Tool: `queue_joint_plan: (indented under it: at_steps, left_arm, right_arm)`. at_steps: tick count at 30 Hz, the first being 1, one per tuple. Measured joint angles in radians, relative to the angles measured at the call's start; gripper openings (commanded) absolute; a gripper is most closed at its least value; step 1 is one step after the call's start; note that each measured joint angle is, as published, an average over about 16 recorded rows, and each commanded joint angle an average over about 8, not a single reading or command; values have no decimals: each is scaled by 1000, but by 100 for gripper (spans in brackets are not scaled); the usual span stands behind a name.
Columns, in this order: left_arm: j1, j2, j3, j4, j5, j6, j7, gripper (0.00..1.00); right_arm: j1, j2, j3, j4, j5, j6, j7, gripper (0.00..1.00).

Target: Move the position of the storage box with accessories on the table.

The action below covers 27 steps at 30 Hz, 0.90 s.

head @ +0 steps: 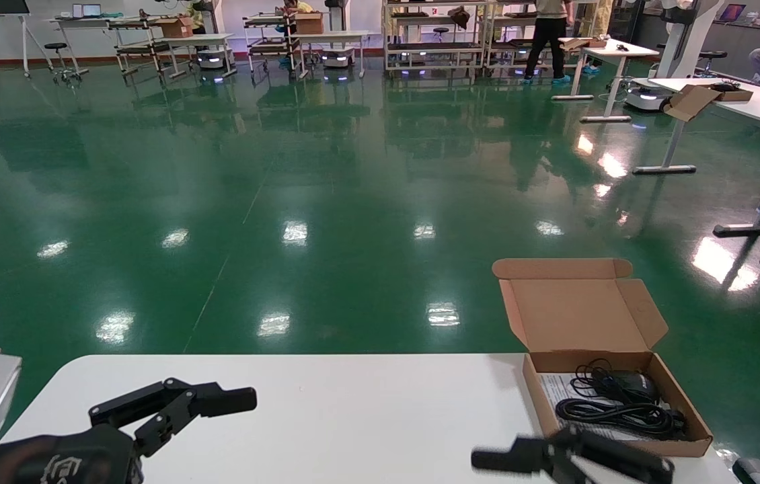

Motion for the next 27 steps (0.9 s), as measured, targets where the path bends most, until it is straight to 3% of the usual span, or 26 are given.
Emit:
queue_joint_plan:
  at_steps: [27]
  left_arm:
    - [0,0,0,0,0,0,0,100]
  right_arm:
    - [-5,4,6,10,-3,-3,-5,100]
